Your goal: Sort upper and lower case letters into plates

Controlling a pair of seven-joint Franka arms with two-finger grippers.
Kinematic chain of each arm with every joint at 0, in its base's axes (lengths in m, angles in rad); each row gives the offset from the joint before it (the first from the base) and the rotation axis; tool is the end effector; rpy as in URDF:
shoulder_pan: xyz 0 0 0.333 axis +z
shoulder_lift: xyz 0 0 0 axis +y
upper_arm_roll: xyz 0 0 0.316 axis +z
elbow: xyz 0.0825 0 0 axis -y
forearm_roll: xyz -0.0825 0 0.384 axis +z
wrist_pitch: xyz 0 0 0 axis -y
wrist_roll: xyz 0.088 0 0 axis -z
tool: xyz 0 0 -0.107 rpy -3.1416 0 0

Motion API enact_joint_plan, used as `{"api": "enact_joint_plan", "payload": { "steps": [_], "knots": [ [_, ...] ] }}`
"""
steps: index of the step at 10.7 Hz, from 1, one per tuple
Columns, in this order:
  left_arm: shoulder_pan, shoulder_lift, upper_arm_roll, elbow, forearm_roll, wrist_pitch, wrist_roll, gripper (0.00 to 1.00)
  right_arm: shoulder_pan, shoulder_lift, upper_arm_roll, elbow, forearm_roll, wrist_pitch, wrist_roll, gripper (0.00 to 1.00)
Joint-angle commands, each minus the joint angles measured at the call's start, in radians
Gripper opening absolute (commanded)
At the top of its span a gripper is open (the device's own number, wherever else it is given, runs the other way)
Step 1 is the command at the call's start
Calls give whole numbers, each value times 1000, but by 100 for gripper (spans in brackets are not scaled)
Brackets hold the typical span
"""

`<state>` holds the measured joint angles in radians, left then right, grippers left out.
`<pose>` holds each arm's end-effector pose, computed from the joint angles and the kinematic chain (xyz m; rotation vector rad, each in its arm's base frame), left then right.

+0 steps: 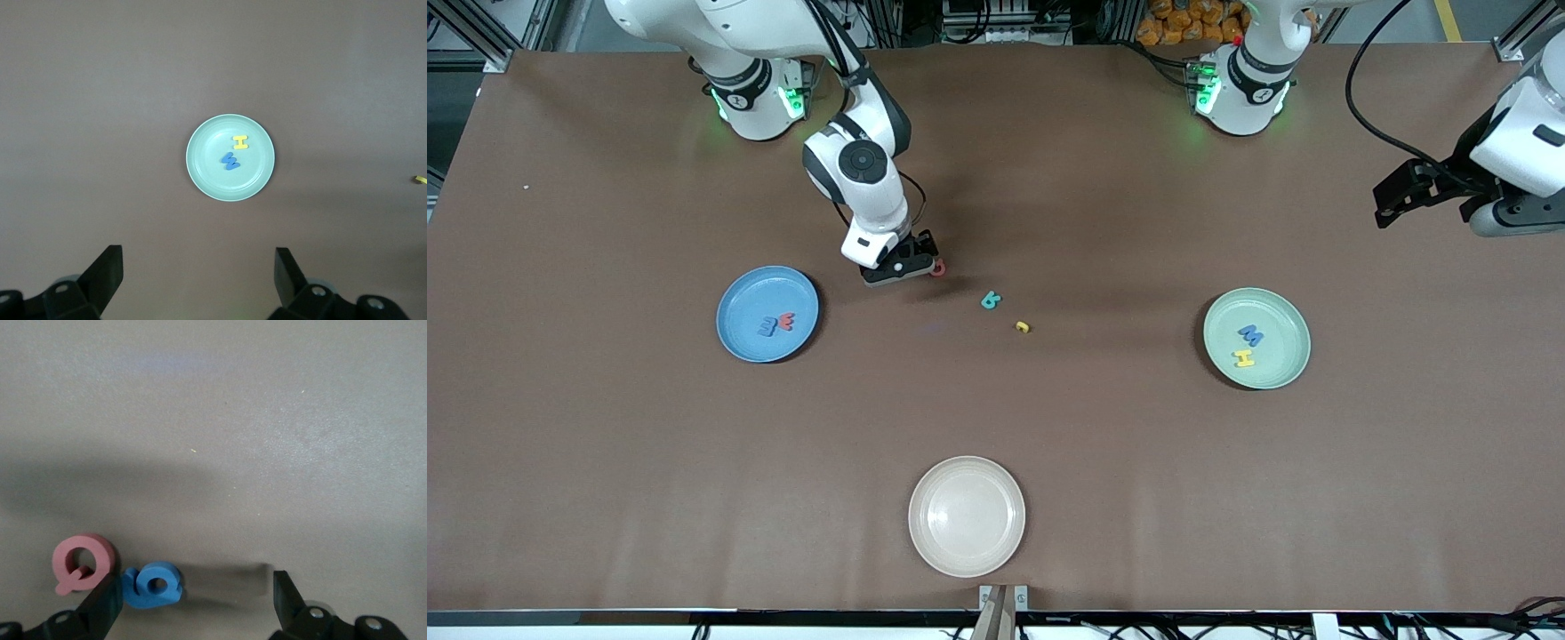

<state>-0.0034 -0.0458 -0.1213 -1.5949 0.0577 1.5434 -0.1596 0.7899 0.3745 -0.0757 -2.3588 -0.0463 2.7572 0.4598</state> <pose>0.5340 -0.0622 0.6358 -3.0776 -0.0561 -0.0046 0.3862 0.3350 0.1729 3.0808 0.4698 0.0709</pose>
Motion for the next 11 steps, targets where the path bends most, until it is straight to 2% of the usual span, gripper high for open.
{"api": "enact_joint_plan", "payload": {
  "steps": [1,11],
  "knots": [
    [2,-3,2,12,4,-28,11,100,18,14,-15,13,-29,-5,42,100],
    [2,-5,0,10,-9,-37,12,100,18,11,-18,21,-33,-10,48,100]
  ]
}}
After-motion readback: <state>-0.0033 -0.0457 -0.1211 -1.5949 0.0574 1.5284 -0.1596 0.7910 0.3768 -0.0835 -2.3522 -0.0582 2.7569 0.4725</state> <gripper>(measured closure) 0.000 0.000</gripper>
